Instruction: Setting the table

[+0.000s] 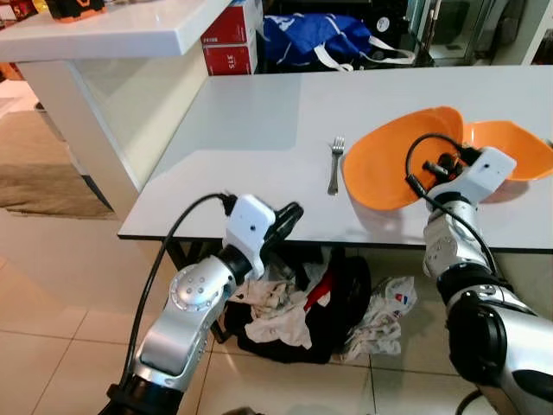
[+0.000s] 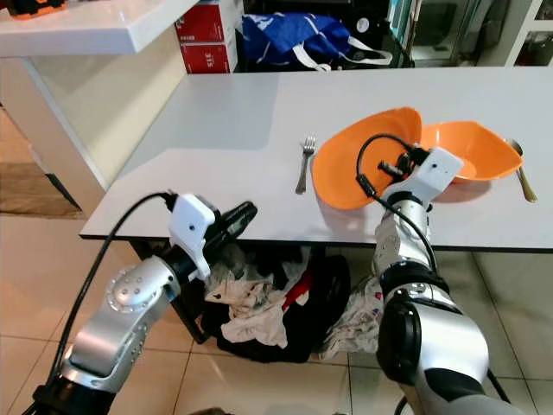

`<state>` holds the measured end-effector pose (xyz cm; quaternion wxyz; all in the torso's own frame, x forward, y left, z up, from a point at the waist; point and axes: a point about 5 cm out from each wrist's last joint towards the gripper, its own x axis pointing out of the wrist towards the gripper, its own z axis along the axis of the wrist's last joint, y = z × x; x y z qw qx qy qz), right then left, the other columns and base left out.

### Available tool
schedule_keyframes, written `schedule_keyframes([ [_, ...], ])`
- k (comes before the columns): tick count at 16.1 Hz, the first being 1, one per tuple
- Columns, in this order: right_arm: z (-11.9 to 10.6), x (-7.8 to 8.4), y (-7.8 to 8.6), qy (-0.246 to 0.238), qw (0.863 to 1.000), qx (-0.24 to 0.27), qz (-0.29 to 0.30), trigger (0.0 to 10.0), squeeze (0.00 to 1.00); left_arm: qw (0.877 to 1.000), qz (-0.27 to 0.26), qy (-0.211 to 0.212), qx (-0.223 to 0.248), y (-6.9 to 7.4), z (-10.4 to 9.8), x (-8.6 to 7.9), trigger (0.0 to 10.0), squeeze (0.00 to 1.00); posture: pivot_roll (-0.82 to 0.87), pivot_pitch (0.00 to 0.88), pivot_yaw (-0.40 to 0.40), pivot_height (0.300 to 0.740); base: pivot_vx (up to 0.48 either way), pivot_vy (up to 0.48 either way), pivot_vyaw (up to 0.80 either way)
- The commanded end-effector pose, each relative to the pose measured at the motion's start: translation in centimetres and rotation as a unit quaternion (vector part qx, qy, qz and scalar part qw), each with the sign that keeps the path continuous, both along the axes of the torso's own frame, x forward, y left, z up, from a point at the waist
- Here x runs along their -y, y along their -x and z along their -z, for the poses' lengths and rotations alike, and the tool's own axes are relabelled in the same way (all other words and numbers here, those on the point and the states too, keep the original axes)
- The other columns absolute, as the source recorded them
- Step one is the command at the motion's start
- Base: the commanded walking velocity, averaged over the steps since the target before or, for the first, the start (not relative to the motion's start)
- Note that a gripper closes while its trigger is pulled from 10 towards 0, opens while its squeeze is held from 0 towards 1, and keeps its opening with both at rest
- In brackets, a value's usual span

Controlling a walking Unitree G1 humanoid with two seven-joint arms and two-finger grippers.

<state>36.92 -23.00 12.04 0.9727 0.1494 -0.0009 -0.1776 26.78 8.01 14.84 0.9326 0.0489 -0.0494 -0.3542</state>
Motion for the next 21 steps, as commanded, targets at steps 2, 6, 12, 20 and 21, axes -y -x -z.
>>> schedule_keyframes([
  [2,2.2,-0.4,0.8,0.011,0.998,-0.056,-0.006,10.0,0.65,1.0,-0.009,0.005,-0.002,0.0,-0.5,-0.5,10.0,0.0,0.08,0.041,0.12,0.736,0.0,0.0,0.0],
  [6,2.7,-0.9,1.0,0.018,0.997,-0.069,-0.007,10.0,1.0,1.0,-0.015,0.003,-0.011,0.1,-0.8,-0.6,10.0,0.0,0.09,0.053,0.12,0.736,0.0,0.0,0.0],
  [12,2.6,-0.4,1.0,0.046,0.996,-0.074,0.007,10.0,1.0,1.0,-0.022,0.004,-0.012,0.2,-1.2,-0.6,10.0,0.0,0.09,0.054,0.112,0.736,0.0,0.0,0.0],
  [20,-0.4,-1.0,0.4,0.19,0.982,0.001,-0.002,10.0,0.0,0.997,-0.074,0.019,-0.019,-0.9,-1.4,-1.5,10.0,0.0,0.05,0.019,0.084,0.736,0.0,0.0,0.0],
  [21,-1.6,-1.8,0.2,0.218,0.975,0.044,-0.014,10.0,0.0,0.996,-0.085,0.014,-0.033,-1.0,-0.6,-1.7,10.0,0.0,0.03,0.007,0.076,0.736,0.0,0.0,0.0],
])
